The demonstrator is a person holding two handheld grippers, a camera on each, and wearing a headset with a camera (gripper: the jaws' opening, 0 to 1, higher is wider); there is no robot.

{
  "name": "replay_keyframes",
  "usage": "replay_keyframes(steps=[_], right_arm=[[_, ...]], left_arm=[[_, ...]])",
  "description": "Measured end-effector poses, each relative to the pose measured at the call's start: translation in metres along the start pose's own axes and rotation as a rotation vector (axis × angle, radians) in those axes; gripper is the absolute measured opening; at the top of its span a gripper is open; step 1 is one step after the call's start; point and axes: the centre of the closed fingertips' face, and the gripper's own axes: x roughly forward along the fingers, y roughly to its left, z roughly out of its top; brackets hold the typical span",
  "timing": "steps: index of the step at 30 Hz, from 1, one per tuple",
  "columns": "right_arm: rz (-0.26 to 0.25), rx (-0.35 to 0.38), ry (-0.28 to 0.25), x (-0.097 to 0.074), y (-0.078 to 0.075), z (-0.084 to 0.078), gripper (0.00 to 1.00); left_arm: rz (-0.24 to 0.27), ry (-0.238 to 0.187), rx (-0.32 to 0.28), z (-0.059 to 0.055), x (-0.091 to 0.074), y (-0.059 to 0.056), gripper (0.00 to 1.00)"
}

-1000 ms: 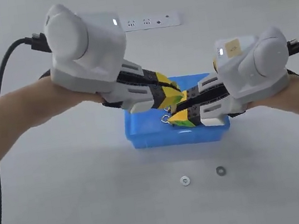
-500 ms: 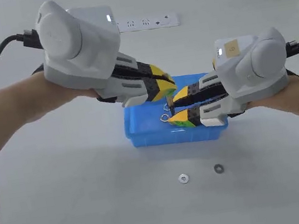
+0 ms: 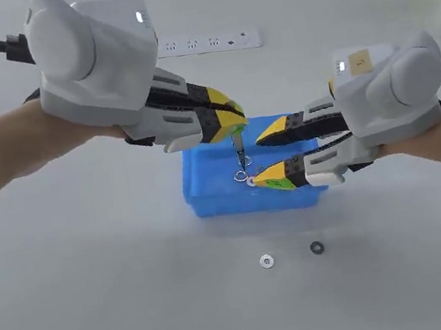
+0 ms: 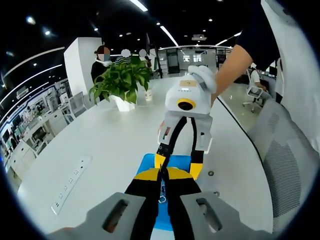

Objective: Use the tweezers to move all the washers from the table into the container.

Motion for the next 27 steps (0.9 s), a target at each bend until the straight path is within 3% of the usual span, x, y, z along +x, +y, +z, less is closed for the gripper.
replay_keyframes(steps=[4,7,14,27], right_arm=[[-0.011,0.0,-0.027,-0.009,0.01,0.009,0.43],[-0.041,0.001,-0.039,-0.016,0.013,0.012,0.56],[-0.045,0.043,-0.071,-0.032,0.027,0.017,0.67],[-0.064,0.108,-0.066,-0.053,0.065,-0.005,0.82]], left_arm=[[-0.006,-0.012,0.011,0.008,-0.009,-0.01,0.06],[-0.016,-0.016,0.025,0.012,-0.015,-0.02,0.06],[-0.03,-0.019,0.043,0.016,-0.022,-0.04,0.06],[-0.044,-0.031,0.035,0.022,-0.027,-0.074,0.06]])
